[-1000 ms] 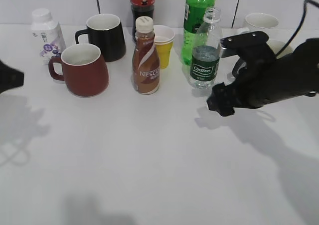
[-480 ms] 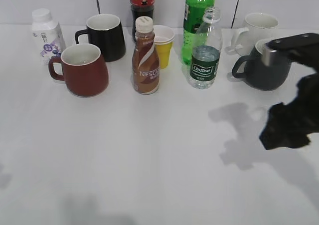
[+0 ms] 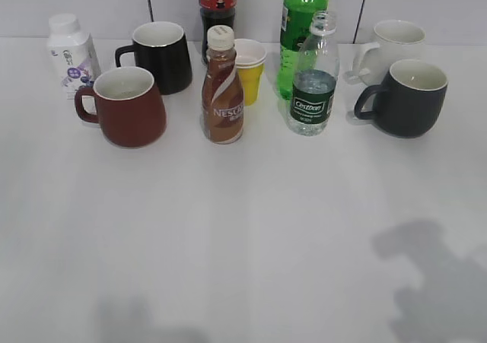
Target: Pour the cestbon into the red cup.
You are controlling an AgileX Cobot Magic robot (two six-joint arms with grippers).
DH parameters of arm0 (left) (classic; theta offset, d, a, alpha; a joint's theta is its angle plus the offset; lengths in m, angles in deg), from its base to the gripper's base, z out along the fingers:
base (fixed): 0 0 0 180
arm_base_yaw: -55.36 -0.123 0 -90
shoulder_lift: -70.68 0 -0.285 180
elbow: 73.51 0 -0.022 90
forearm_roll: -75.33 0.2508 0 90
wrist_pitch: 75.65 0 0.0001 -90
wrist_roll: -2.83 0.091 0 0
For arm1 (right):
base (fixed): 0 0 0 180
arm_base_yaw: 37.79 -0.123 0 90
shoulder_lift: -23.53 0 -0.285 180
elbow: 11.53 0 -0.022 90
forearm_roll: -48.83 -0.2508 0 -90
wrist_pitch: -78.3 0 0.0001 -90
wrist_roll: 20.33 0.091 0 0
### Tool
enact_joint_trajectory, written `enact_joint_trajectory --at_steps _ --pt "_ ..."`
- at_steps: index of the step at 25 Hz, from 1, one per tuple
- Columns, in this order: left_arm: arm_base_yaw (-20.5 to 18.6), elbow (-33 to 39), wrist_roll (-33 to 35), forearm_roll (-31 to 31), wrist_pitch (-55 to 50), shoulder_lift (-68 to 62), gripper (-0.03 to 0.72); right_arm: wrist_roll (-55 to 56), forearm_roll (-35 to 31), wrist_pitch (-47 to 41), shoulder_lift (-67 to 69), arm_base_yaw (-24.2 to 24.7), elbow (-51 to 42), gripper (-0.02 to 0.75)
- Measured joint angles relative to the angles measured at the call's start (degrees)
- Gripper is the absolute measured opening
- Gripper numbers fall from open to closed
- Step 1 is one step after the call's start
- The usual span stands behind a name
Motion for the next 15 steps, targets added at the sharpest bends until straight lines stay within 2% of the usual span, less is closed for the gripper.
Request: enact_joint_trajectory --at_steps 8,12,15 --pt "0.0 1.0 2.3 0.9 3.9 5.8 0.244 0.0 1.8 -1.0 -21.6 0.0 -4.5 0.535" --pt "0.0 1.5 2.3 1.2 3.9 5.8 0.244 0.0 2.5 -0.6 -27.7 0.0 -9.4 0.535" --pt "0.0 1.6 2.6 1.3 3.8 5.8 0.244 0.0 4.0 -0.3 -28.5 0.0 -9.9 0.535"
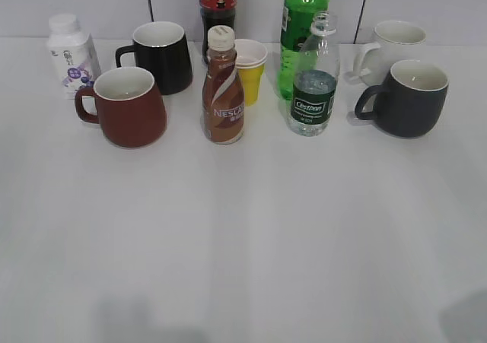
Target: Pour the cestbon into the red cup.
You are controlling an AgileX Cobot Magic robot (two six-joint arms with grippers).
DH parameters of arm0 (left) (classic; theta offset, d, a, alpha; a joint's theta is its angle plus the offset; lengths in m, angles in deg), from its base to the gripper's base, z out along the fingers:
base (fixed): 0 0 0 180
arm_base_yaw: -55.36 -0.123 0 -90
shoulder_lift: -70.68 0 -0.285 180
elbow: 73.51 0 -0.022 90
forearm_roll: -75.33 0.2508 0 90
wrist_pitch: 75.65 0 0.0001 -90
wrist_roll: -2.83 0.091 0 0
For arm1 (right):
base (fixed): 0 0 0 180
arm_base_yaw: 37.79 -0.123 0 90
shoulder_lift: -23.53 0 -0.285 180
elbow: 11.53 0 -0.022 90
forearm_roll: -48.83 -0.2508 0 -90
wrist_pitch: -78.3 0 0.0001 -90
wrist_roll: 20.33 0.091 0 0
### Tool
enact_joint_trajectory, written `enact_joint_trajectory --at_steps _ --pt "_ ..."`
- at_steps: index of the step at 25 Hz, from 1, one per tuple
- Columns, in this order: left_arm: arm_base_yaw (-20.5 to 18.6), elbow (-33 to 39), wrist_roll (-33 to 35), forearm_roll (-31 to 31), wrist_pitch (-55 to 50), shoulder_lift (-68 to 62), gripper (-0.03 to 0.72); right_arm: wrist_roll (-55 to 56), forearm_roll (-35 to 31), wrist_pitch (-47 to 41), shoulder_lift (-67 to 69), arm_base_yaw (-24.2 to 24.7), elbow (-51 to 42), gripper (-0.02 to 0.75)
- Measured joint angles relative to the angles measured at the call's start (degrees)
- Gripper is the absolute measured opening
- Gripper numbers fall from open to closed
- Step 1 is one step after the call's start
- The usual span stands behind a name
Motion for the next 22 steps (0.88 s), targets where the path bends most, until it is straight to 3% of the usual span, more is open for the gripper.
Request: enact_joint_trajectory --at_steps 17,22 --pt "0.0 0.0 0.3 0.3 0.0 0.0 0.244 0.0 0.6 0.4 -0.1 0.0 -0.1 0.535" --pt "0.0 0.0 0.4 0.3 0.0 0.0 0.244 -1.8 5.4 0.4 -0.1 0.0 -0.1 0.535"
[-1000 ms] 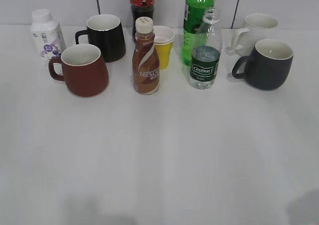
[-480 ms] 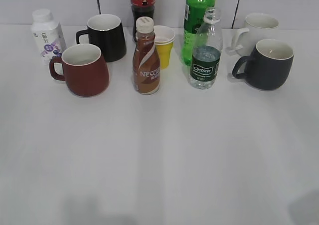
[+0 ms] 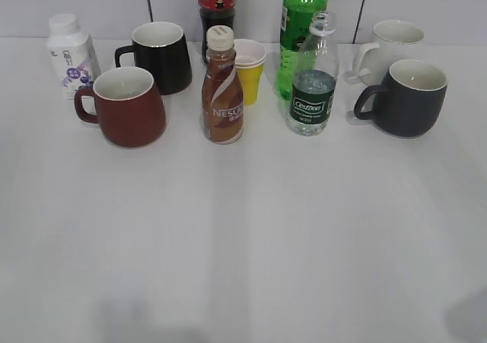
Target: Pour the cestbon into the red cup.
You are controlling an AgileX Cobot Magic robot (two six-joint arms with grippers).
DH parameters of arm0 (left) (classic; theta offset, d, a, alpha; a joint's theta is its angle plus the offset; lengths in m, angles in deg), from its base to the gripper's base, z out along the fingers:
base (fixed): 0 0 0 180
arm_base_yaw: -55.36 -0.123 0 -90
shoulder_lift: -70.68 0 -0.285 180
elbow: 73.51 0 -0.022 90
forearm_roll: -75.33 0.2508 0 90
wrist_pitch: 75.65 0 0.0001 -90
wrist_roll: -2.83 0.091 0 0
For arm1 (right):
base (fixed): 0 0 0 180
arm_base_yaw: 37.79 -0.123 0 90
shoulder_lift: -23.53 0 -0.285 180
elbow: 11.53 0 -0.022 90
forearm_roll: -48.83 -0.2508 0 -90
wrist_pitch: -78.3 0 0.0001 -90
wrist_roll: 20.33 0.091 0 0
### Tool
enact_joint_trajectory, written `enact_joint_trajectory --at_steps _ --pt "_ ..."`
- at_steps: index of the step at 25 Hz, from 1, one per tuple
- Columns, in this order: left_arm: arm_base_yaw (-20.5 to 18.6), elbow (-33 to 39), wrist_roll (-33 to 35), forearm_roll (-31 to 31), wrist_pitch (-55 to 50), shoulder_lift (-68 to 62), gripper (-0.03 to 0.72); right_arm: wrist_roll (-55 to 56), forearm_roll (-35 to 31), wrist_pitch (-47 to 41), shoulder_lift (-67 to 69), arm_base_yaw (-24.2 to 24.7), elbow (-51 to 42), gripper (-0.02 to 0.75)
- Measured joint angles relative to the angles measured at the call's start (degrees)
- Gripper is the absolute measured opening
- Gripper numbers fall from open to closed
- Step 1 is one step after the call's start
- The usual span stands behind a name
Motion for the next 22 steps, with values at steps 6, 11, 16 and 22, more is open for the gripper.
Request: enact_joint_trajectory --at_steps 6,11,16,22 --pt "0.0 0.0 0.0 0.0 0.0 0.0 0.244 -0.5 0.3 0.1 0.0 0.0 0.0 0.535" --pt "0.0 0.0 0.0 0.0 0.0 0.0 0.244 -0.5 -1.7 0.1 0.0 0.0 0.0 0.535" --pt "-0.4 0.0 0.0 0.0 0.0 0.1 0.244 -0.5 -1.8 0.1 0.0 0.0 0.0 0.535" --pt "-7.3 0.0 0.0 0.0 0.0 5.2 0.244 -0.5 -1.9 0.2 0.0 0.2 0.0 0.535"
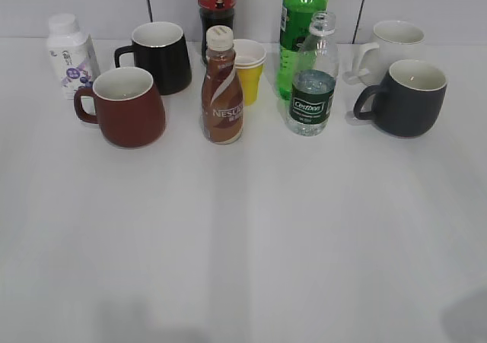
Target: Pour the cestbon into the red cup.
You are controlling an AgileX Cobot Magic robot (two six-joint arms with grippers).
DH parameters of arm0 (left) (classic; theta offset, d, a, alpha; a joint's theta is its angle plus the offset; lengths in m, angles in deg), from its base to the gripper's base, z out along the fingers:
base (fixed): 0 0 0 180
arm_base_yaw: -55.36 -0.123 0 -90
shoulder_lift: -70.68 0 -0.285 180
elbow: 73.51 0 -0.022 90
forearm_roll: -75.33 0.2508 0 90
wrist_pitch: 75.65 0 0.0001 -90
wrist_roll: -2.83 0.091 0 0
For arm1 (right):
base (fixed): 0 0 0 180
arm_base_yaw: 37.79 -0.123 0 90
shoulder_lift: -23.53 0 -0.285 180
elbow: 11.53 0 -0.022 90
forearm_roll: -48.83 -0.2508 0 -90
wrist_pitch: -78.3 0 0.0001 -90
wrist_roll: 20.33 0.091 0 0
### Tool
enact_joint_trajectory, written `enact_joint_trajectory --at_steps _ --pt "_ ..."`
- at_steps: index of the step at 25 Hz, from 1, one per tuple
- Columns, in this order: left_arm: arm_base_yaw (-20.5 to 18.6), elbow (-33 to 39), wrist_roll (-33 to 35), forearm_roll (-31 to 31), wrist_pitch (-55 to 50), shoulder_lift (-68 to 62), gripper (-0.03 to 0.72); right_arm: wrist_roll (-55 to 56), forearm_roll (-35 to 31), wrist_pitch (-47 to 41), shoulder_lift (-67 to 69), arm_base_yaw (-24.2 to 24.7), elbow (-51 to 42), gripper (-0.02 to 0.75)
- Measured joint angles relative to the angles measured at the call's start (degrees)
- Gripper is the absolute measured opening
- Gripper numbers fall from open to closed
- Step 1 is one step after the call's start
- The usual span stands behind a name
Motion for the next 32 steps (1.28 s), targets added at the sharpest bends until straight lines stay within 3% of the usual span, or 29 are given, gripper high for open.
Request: enact_joint_trajectory --at_steps 8,14,16,32 --pt "-7.5 0.0 0.0 0.0 -0.1 7.0 0.244 0.1 -0.2 0.0 -0.4 6.6 0.0 0.535" --pt "-7.6 0.0 0.0 0.0 -0.1 7.0 0.244 0.1 -0.3 0.1 -7.1 21.5 0.0 0.535" --pt "-7.5 0.0 0.0 0.0 -0.1 7.0 0.244 0.1 -0.3 0.0 -10.5 24.5 0.0 0.535" --pt "-7.3 0.0 0.0 0.0 -0.1 7.1 0.244 0.1 -0.3 0.0 -12.0 25.3 0.1 0.535"
